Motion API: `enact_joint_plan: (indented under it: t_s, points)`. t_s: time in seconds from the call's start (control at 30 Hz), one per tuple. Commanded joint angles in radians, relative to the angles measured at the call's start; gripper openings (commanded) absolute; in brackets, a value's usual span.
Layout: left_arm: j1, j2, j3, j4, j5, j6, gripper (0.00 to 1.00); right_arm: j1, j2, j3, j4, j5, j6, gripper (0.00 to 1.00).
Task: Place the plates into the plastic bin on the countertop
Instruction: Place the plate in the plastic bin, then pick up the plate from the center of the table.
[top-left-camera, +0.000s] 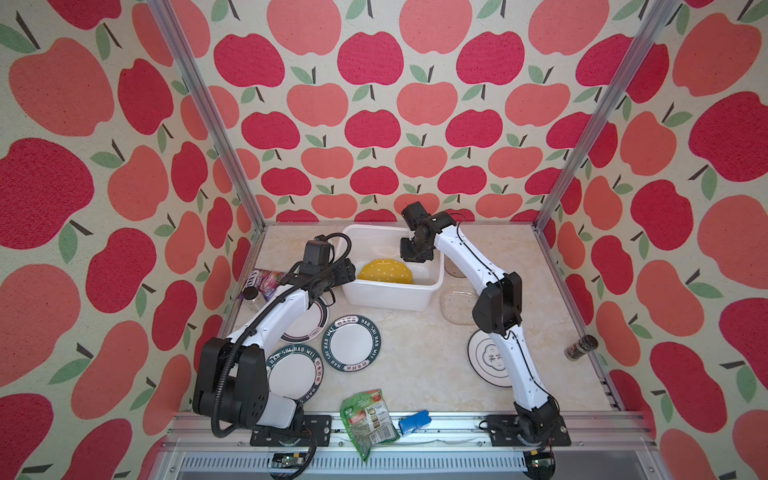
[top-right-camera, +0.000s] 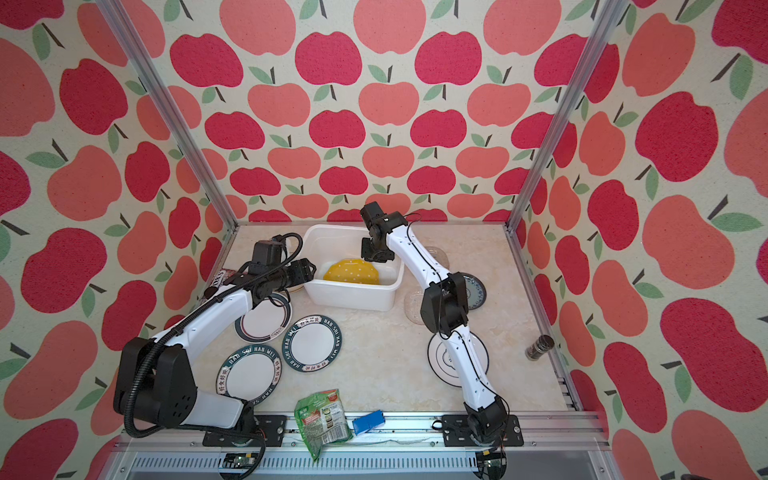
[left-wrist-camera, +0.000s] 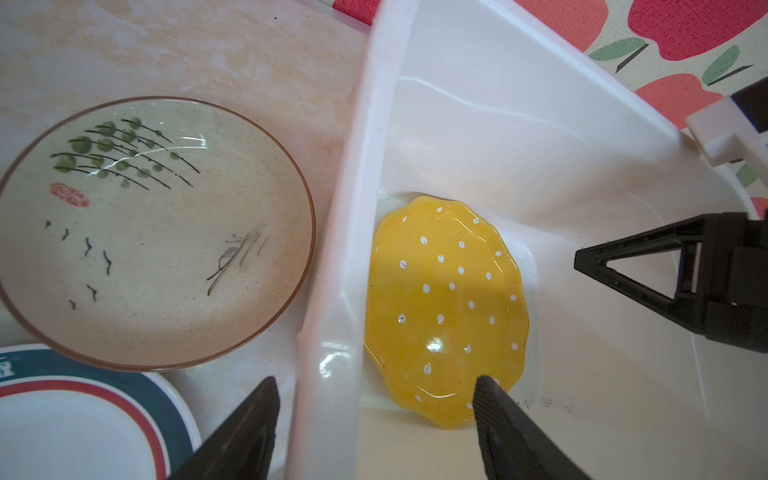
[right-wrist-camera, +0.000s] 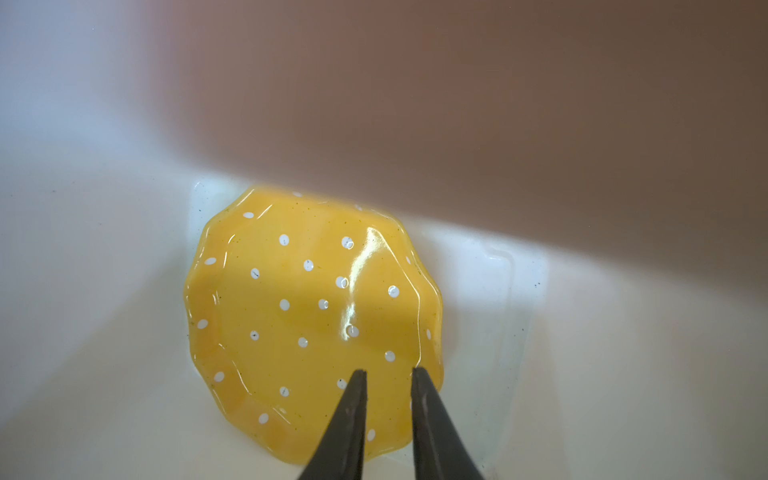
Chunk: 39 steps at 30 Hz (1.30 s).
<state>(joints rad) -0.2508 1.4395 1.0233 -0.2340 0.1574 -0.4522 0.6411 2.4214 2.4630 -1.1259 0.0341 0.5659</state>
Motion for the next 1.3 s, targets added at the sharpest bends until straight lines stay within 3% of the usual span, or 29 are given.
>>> enact_joint_plan:
  t_s: [0.0, 0.23, 0.4, 0.63, 0.87, 1.07, 1.27]
  points:
    - [-0.012, -0.036, -0.015, 0.011, -0.028, 0.019, 0.81, -0.005, -0.099, -0.038, 0.003, 0.03, -0.04, 0.25]
    - [-0.029, -0.045, 0.041, 0.012, -0.043, 0.065, 0.89, -0.048, -0.341, -0.095, 0.177, -0.043, -0.146, 0.4]
    - [-0.037, -0.052, 0.107, -0.03, -0.059, 0.093, 0.96, -0.06, -0.498, -0.196, 0.2, -0.055, -0.169, 0.43]
    - [-0.042, -0.146, 0.153, -0.158, -0.114, 0.135, 0.99, -0.073, -0.907, -0.757, 0.416, -0.07, -0.152, 0.53]
    - [-0.059, -0.262, 0.164, -0.355, -0.118, 0.121, 0.99, -0.072, -1.17, -1.121, 0.454, -0.041, -0.097, 0.53]
    - [-0.096, -0.332, 0.092, -0.472, -0.122, 0.052, 1.0, -0.049, -1.282, -1.315, 0.447, -0.043, -0.021, 0.53]
    - [-0.157, -0.347, -0.009, -0.481, -0.169, -0.02, 1.0, -0.042, -1.281, -1.42, 0.462, -0.087, 0.013, 0.53]
